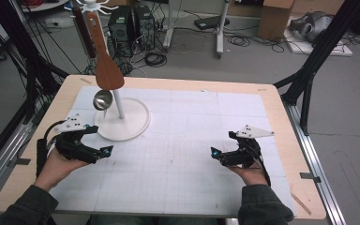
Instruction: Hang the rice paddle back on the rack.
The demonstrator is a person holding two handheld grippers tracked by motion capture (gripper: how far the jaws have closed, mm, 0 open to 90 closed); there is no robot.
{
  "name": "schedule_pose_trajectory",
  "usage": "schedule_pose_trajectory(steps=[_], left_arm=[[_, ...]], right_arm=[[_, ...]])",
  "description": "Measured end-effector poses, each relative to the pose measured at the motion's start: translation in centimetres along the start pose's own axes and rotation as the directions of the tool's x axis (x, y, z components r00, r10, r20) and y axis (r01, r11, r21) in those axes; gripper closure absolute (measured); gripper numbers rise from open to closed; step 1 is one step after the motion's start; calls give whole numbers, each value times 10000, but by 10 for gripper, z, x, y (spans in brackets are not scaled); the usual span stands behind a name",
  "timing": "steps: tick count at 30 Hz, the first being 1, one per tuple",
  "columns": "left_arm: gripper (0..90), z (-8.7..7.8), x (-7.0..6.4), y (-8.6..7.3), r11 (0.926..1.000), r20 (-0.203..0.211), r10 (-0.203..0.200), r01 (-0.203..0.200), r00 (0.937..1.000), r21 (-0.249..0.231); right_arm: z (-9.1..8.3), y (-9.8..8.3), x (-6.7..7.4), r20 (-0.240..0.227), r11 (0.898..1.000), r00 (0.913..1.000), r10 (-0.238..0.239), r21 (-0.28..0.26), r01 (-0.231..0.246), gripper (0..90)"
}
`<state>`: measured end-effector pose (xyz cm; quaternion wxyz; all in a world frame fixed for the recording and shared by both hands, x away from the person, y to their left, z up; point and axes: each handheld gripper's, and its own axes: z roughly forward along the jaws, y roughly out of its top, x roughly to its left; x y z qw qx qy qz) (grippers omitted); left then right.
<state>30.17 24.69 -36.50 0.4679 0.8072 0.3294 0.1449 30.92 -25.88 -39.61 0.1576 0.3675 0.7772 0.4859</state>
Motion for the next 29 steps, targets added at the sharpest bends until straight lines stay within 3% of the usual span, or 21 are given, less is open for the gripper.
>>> schedule_pose_trajectory(steps=[20,29], left_arm=[[17,4,-3,-28,9995,-91,-284,285,9996,145],[17,5,-4,-34,9992,-304,-402,404,9987,61]], right_arm=[[5,-3,1,-38,9995,9999,-152,259,153,5],[12,-7,3,97,9944,9977,-674,824,663,5]])
